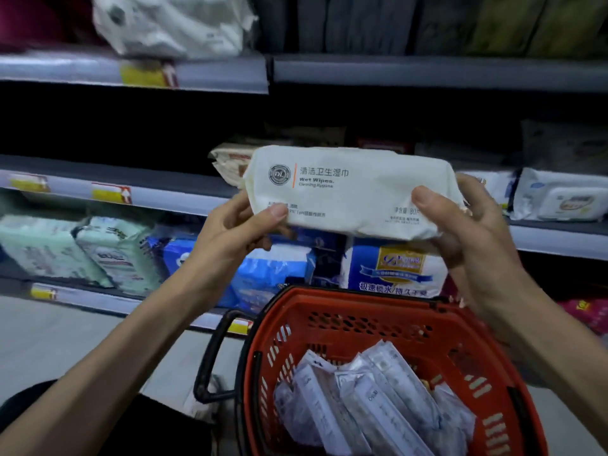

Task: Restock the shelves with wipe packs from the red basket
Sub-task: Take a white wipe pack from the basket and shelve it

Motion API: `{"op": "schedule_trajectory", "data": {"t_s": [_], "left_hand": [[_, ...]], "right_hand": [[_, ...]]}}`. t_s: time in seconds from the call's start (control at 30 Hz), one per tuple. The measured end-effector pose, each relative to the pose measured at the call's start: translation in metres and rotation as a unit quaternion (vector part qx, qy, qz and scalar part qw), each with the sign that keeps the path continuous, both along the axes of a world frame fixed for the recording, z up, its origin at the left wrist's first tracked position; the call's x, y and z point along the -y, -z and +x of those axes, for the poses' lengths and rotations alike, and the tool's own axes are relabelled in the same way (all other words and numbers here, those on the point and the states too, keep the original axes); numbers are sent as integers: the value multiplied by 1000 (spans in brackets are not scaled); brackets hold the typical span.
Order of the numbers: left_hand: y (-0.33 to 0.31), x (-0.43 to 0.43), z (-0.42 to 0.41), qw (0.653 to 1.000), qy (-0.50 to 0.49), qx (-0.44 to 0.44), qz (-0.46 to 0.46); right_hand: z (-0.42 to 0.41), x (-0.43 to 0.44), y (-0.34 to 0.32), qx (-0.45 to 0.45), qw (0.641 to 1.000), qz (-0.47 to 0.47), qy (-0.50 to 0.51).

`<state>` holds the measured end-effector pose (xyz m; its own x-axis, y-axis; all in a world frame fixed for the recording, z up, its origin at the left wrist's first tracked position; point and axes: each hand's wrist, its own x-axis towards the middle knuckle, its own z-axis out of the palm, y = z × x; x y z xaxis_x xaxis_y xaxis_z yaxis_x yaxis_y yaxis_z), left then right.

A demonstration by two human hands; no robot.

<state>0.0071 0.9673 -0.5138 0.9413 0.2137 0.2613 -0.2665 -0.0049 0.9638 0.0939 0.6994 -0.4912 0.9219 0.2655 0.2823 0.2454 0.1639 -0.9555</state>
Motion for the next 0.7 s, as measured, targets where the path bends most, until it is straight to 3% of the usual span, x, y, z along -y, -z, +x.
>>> {"op": "schedule_trajectory", "data": {"t_s": [0.43, 0.7], "left_hand": [[-131, -83, -30, 984, -111, 133, 32], [-210, -177, 19, 968, -165, 166, 94]], "right_hand": [[-8, -96, -133, 163, 982, 40, -90], [41, -196, -193, 232, 970, 56, -40]]}}
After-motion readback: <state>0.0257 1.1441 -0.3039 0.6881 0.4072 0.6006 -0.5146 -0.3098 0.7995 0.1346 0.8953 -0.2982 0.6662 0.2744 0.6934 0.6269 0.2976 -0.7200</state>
